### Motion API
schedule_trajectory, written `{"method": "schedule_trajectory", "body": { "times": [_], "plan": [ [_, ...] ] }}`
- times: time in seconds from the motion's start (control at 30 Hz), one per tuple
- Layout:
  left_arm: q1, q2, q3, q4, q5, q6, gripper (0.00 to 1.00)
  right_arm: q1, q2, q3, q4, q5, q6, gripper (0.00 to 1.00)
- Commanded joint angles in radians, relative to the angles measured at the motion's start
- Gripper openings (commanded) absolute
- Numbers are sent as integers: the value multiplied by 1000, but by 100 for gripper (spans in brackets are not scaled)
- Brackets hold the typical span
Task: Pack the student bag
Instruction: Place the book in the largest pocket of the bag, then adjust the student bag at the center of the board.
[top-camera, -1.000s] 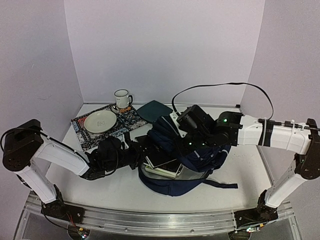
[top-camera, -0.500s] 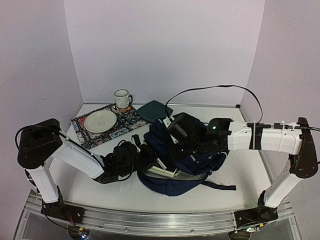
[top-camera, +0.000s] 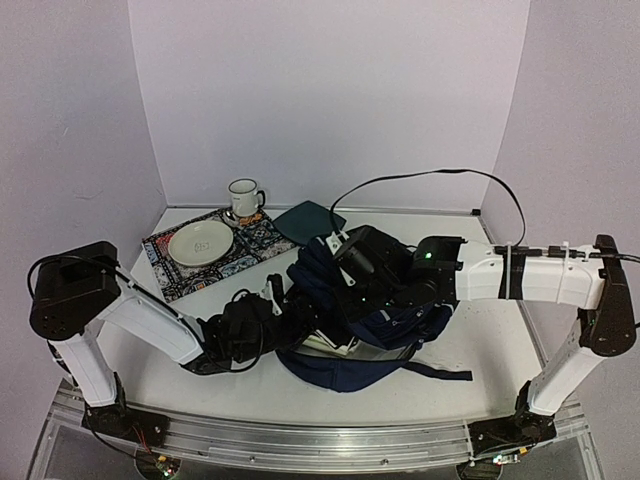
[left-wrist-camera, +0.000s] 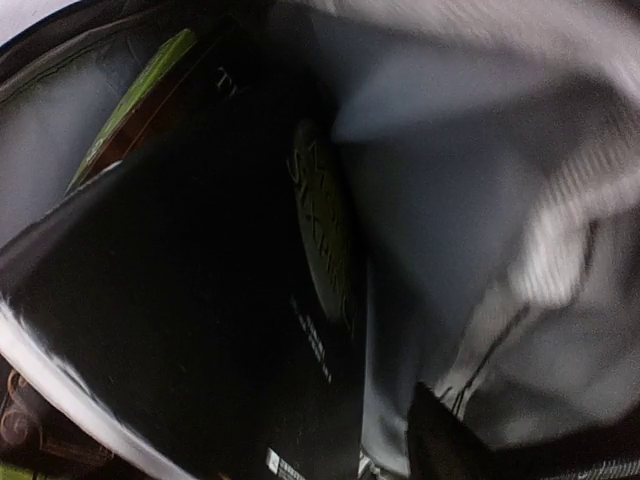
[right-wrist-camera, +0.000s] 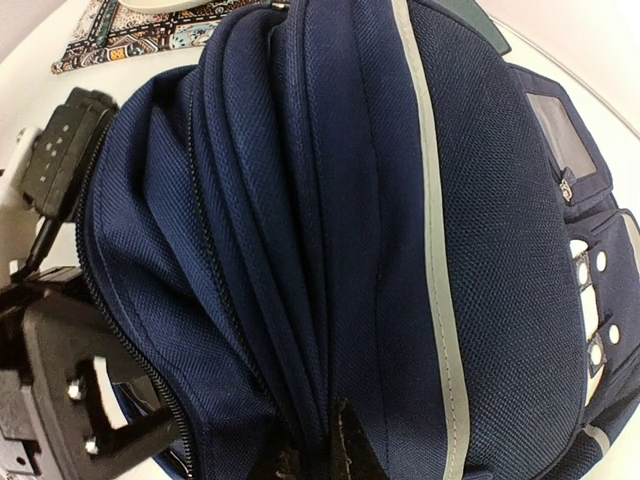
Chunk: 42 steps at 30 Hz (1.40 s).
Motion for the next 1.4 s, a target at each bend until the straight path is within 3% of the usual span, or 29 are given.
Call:
{"method": "schedule_trajectory", "body": {
  "times": [0.0,0.17,0.53,0.67,0.77,1.13,1.3,1.37],
  "plan": [
    [-29,-109,21,-152,-21,117,74,21,-32,52,105,4,-10,2],
    [-51,-158,12,-283,-44,166,81,21,-38,48,98,15,-12,3],
    [-83,-322,-32,-493,-81,256,83,21,-35,60,70,19,-30,5],
    [-83,-420,-59,-583,-113,269,83,21,-27,62,63,23,-38,5],
    [-83,-476,-62,-655,-147,277,77,22,-11,72,62,15,-40,5],
    [-53,-587,-14,-877,-238,337,77,13,222,276,39,-76,-97,5],
    [-37,-589,2,-878,-207,395,79,4,299,368,-17,-121,-119,18],
    [-35,-589,5,-879,-187,414,81,2,288,361,-39,-125,-126,29]
  ]
}}
